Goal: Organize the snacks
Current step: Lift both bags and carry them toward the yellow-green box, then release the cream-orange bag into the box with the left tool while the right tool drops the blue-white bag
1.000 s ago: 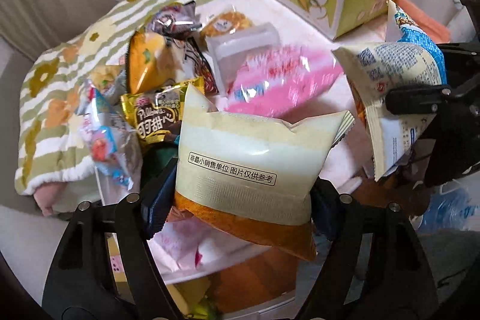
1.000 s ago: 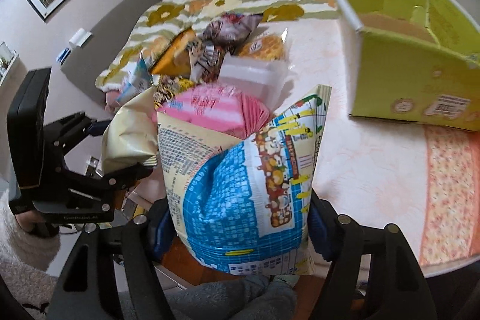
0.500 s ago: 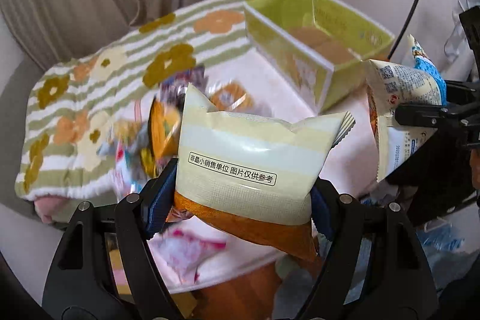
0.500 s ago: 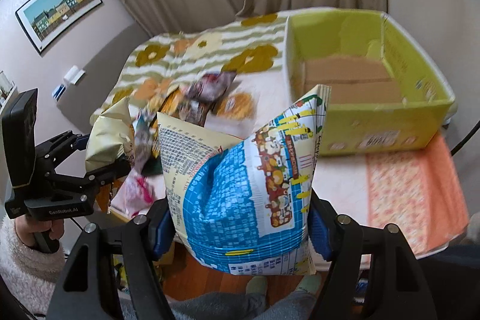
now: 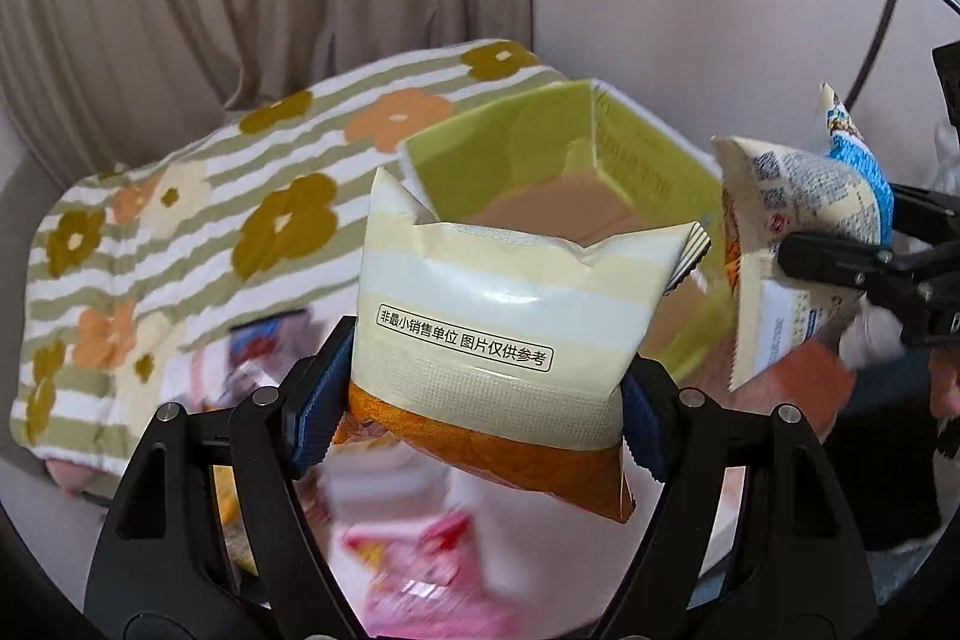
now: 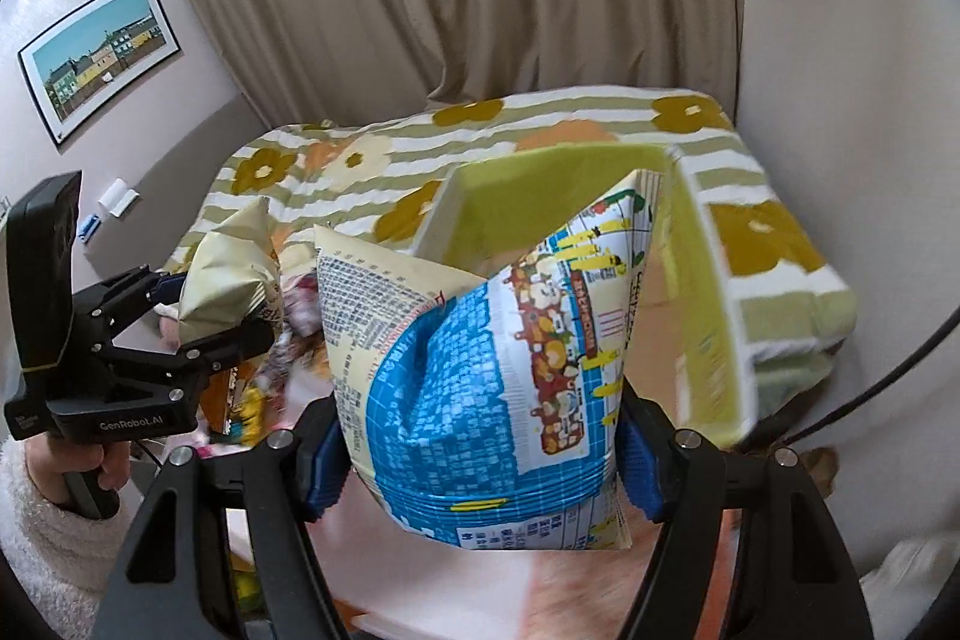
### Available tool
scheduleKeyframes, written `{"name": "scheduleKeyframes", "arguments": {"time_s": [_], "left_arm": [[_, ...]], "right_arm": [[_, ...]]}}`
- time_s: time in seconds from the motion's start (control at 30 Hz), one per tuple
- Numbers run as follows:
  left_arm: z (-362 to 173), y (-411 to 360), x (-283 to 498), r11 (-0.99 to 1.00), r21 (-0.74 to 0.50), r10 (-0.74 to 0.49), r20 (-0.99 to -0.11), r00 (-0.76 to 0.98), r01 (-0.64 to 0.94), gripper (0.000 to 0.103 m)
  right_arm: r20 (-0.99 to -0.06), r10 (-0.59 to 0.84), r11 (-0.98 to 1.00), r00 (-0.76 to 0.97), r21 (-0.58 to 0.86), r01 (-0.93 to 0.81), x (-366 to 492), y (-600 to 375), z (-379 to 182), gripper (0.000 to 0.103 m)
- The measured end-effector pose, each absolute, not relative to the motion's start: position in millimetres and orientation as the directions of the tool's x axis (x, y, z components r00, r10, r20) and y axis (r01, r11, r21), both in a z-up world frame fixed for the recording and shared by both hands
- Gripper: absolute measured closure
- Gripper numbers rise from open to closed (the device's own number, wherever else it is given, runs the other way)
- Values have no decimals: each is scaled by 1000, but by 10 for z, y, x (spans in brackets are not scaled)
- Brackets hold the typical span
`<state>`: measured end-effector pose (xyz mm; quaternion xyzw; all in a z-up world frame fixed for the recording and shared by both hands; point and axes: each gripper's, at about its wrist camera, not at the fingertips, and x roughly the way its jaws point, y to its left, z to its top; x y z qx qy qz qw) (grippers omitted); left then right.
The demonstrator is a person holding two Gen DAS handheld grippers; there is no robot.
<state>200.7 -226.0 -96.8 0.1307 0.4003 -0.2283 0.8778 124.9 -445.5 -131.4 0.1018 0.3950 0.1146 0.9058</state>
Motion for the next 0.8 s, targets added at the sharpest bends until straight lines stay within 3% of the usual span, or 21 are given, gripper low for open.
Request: {"name": "scheduleKeyframes", "arguments": {"time_s": [0.4,0.6,0.67,0.8], "left_arm": [[-1505,-3252,2714,864,48,-215,-866,452,502,27],[-1655,-3406,2937,855,64,-193,-882,431,515,18],[-1676,-3417,3003,853,83,-175,-884,433,515,8],[-1663,-3398,3053,849,106,-163,-879,447,517,5]], "right_arm": [[-739,269,955,618,286,-74,1704,-5146,-1503,34],[-750,255,955,610,293,-39,1854,-5263,-1547,34],[-753,256,955,606,296,-36,1897,-5283,-1547,34],[-752,252,957,609,288,-41,1925,-5255,-1532,34]]}}
